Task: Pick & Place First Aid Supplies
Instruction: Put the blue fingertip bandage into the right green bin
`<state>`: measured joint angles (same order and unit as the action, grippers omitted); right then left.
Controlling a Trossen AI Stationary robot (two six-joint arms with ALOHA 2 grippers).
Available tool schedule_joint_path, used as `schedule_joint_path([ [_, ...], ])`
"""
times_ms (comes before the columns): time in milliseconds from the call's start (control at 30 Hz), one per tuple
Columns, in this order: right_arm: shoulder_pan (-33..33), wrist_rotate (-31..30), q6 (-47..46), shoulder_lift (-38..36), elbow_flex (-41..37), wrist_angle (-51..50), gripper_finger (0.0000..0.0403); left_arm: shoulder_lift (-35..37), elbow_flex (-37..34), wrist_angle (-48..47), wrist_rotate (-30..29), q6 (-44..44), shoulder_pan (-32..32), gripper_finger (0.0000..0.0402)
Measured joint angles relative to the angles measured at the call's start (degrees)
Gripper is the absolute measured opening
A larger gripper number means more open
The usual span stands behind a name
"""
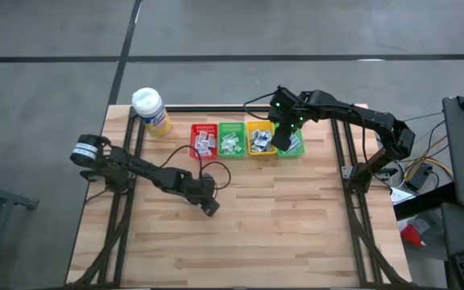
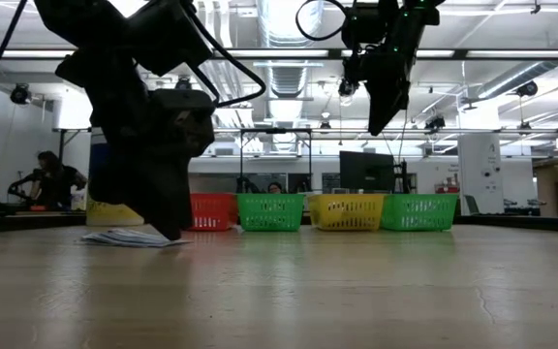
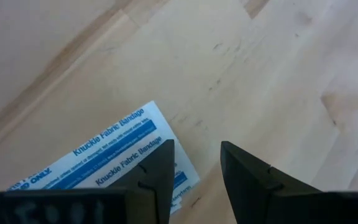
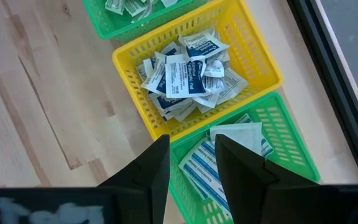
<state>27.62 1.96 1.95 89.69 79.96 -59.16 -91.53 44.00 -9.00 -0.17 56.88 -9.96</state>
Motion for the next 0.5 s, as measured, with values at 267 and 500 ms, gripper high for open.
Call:
schedule_joint_path([
  [267, 0.0, 0.0, 0.1, -0.02, 0.0, 0.08, 0.0123, 0.0, -0.11, 0.39, 0.92, 0.03, 0.0, 0.0128],
  [500, 0.0, 0.0, -0.04, -0.04, 0.0, 0.17, 0.0123, -2.89, -0.08, 3.19, 2.85, 0.13, -0.02, 0.0128],
])
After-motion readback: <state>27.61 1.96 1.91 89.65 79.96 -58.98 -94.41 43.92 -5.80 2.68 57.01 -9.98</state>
